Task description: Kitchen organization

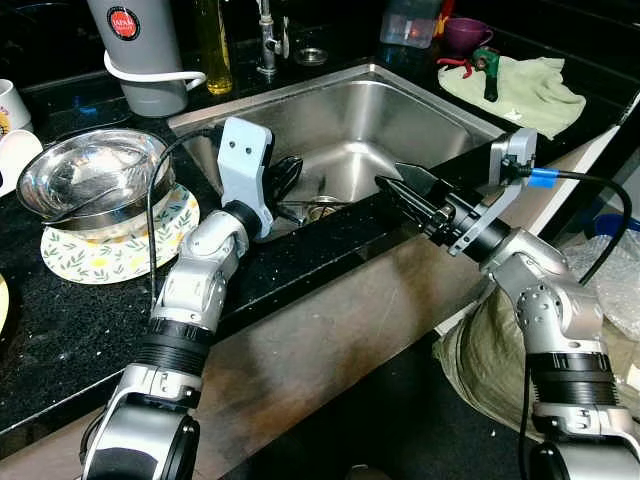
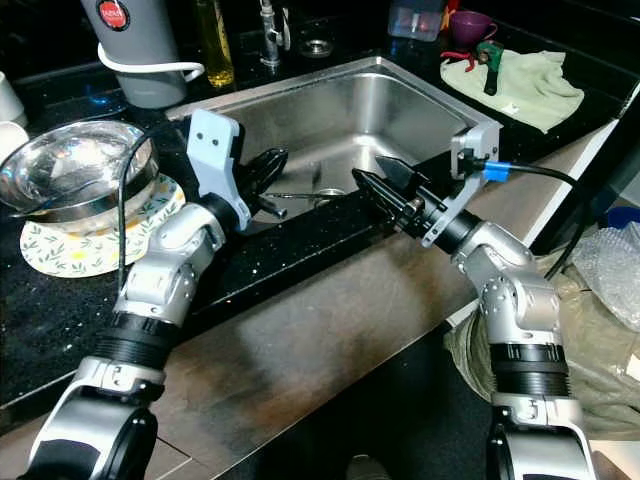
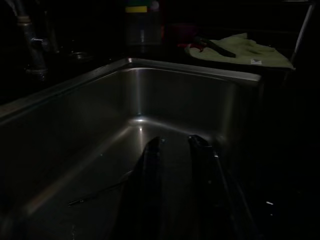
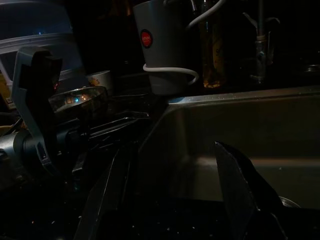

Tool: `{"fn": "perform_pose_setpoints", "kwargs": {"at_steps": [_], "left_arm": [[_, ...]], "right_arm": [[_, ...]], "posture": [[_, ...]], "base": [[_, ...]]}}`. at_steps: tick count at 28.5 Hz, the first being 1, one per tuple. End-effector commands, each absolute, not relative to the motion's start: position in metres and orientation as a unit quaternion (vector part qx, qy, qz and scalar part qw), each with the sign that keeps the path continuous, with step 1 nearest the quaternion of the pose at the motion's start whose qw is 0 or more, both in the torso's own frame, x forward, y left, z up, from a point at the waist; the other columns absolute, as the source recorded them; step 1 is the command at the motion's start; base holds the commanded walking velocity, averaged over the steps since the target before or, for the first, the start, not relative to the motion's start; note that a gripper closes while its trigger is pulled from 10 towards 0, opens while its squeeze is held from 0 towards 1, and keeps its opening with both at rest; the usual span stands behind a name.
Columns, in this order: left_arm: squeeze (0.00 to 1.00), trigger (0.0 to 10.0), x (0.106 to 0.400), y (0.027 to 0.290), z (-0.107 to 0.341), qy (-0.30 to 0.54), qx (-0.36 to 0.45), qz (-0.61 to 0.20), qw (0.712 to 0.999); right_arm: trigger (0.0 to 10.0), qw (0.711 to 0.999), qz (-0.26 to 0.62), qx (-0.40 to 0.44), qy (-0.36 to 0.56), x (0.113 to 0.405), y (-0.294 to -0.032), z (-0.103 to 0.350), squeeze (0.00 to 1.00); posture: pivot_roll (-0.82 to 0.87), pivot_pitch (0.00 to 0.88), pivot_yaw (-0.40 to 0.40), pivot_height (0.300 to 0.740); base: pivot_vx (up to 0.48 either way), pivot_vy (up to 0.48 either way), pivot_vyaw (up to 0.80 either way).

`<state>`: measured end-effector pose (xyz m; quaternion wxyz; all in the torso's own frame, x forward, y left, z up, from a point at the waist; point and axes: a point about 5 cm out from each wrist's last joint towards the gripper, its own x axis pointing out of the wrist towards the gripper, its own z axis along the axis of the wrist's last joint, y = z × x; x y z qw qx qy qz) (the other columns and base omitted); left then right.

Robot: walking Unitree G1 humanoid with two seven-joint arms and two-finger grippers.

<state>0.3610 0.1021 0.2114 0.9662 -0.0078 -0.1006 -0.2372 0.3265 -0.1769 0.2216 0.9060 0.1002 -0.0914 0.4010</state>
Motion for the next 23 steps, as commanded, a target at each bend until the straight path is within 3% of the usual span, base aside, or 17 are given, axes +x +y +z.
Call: {"fn": "perform_pose_setpoints", "kwargs": {"at_steps": [1,6,11,12,16,23], "left_arm": [[1.00,10.0,0.360,0.105,0.205,-0.088,-0.009,-0.228,0.970],[1.00,10.0,0.360,0.109,0.209,-0.099,-0.002,-0.217,0.971],[1.00,10.0,0.352,0.112,0.234,-0.167,0.042,-0.195,0.965],[0.00,10.0,0.347,0.111,0.244,-0.195,0.076,-0.188,0.960],[0.00,10.0,0.332,0.104,0.265,-0.254,0.150,-0.181,0.938],[0.00,10.0,0.317,0.099,0.283,-0.307,0.272,-0.154,0.899]], "right_arm": [[10.0,0.906,0.400,0.098,-0.099,0.326,-0.177,0.224,0.00],[10.0,0.906,0.399,0.099,-0.101,0.327,-0.176,0.224,0.00],[10.0,0.905,0.400,0.102,-0.104,0.327,-0.175,0.224,0.00],[10.0,0.903,0.400,0.112,-0.109,0.328,-0.175,0.226,0.00],[10.0,0.898,0.401,0.126,-0.129,0.328,-0.176,0.231,0.00],[10.0,0.890,0.415,0.132,-0.136,0.327,-0.171,0.232,0.00]], "posture": [[0.00,0.056,0.000,0.732],[0.01,0.054,-0.003,0.732],[0.01,0.053,-0.004,0.732],[0.01,0.053,-0.005,0.732],[0.02,0.052,-0.010,0.732],[0.03,0.054,-0.012,0.732]], "base": [[0.000,0.000,0.00],[0.000,0.000,0.00],[0.000,0.000,0.00],[0.000,0.000,0.00],[0.000,0.000,0.10],[0.000,0.000,0.80]]}}
